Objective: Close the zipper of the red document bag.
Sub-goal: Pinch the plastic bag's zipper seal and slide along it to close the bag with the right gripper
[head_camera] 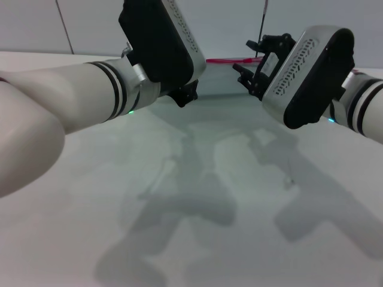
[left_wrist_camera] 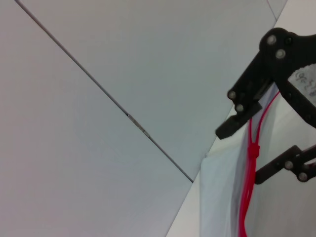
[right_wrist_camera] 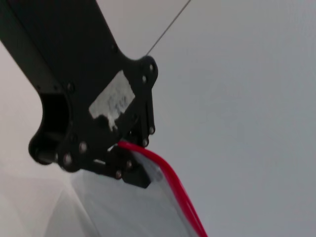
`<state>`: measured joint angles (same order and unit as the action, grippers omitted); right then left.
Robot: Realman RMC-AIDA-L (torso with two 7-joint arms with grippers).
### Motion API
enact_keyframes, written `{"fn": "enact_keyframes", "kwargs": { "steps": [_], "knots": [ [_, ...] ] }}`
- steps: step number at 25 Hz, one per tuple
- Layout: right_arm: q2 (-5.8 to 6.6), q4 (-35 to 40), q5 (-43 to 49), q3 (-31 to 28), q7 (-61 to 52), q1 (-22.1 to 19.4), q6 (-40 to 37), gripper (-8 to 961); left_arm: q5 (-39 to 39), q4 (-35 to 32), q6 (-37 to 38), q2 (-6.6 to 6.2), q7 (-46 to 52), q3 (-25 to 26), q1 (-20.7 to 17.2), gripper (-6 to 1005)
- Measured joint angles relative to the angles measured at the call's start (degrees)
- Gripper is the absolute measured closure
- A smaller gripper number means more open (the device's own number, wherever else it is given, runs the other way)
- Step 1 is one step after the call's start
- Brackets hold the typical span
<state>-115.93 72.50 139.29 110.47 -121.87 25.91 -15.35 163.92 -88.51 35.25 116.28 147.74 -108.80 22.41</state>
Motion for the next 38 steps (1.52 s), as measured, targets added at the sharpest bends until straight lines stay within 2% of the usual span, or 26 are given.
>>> {"fn": "enact_keyframes", "kwargs": {
  "steps": [2, 8, 18, 38],
  "knots": [
    [0.0, -0.1, -0.1, 0.0, -0.1, 0.0, 0.1, 497, 0.0, 0.0, 0.0, 0.0, 0.0, 0.0, 0.0, 945],
    [0.0, -0.3, -0.3, 0.3, -0.3, 0.1, 0.5, 622, 0.0, 0.0, 0.0, 0.0, 0.0, 0.0, 0.0, 944],
    [0.0, -1.4, -0.5, 0.9, -0.6, 1.4, 0.6, 735, 0.1, 0.1, 0.0, 0.0, 0.0, 0.0, 0.1, 944],
    [0.0, -3.3, -0.5, 0.7, -0.6, 2.0, 0.6, 846, 0.4, 0.1, -0.1, 0.0, 0.0, 0.4, 0.0, 945]
  ]
}}
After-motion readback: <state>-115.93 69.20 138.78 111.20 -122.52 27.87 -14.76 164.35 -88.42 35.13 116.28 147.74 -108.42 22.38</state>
